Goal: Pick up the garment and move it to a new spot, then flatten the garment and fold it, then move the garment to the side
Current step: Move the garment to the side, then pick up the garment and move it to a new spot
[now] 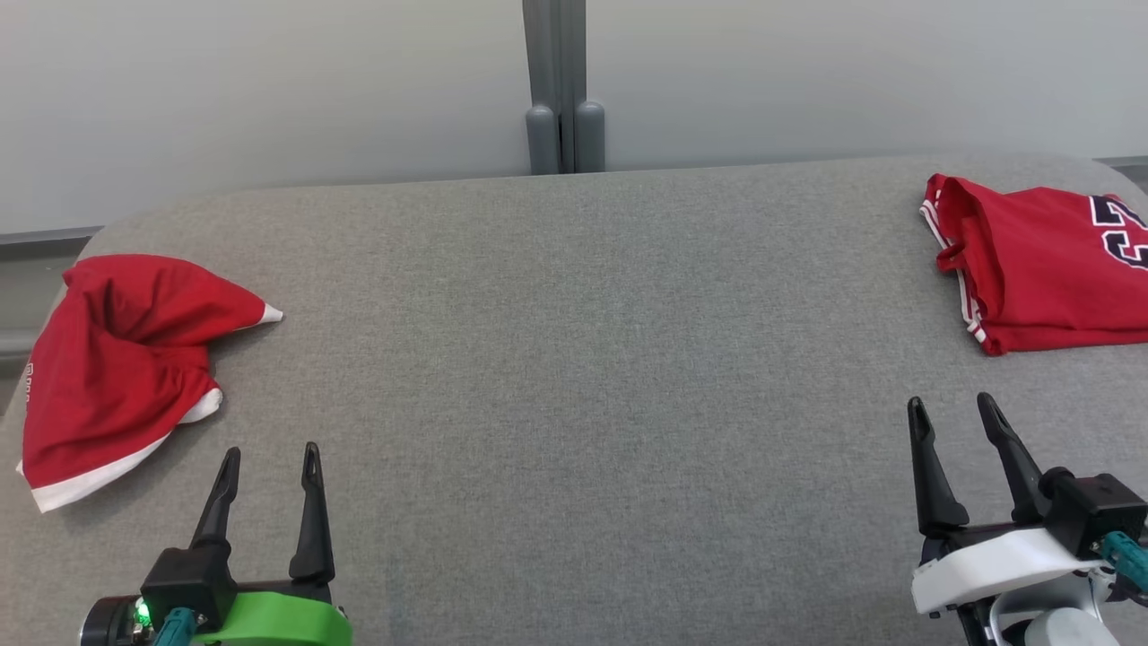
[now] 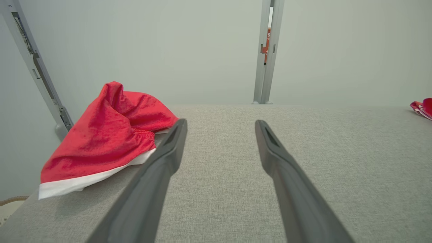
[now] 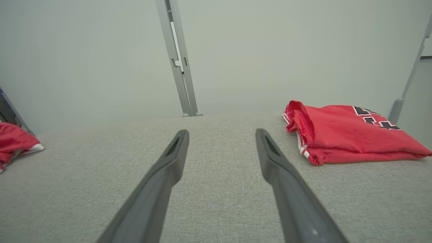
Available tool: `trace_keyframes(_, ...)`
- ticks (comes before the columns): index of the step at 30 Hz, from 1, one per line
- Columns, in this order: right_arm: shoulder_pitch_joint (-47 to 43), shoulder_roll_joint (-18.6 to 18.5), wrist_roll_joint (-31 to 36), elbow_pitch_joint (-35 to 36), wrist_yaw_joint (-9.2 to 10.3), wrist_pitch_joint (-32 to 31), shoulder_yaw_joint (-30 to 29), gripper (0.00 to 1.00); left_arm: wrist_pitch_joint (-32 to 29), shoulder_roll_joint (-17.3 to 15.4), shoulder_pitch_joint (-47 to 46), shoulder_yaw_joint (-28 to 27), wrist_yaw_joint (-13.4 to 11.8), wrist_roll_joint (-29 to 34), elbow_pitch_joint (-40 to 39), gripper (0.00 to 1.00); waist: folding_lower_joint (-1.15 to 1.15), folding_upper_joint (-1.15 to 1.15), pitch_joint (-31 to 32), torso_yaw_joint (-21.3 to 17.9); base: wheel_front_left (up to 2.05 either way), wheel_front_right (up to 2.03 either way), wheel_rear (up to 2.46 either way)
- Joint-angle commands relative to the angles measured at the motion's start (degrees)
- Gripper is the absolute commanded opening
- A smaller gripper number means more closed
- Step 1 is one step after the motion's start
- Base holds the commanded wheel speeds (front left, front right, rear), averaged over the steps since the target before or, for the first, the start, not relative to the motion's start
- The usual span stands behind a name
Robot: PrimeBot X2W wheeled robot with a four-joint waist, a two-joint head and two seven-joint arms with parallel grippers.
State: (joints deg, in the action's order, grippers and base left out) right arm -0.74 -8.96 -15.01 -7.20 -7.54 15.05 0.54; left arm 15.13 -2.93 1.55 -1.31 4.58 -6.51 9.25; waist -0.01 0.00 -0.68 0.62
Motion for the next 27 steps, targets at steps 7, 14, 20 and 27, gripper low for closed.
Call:
trace_keyframes(7,-1.1,1.7,2.1,0.8,0.11,0.2,0.5,1.0,0.0,0.0,-0.4,0.3,0.6,-0.1,1.2,1.0,0.01,0.0,1.2,1.0,0.0,0.0,0.0)
trace_keyframes(14,-1.3,2.4,3.4,0.4,0.11,0.2,0.7,1.0,0.0,0.0,-1.1,-0.1,0.9,0.1,2.1,1.0,0.01,0.0,1.3,1.2,0.0,0.0,0.0)
trace_keyframes(20,-1.2,2.6,3.7,-0.1,0.11,0.2,1.0,1.0,0.0,0.0,-1.4,-0.3,1.1,0.0,2.7,1.0,0.01,0.0,1.2,1.2,0.0,0.0,0.0)
trace_keyframes(27,-1.0,2.7,3.6,-0.5,0.11,0.2,1.1,1.0,0.0,0.0,-1.6,-0.4,1.0,-0.2,3.1,1.0,0.01,0.0,1.3,1.3,0.0,0.0,0.0)
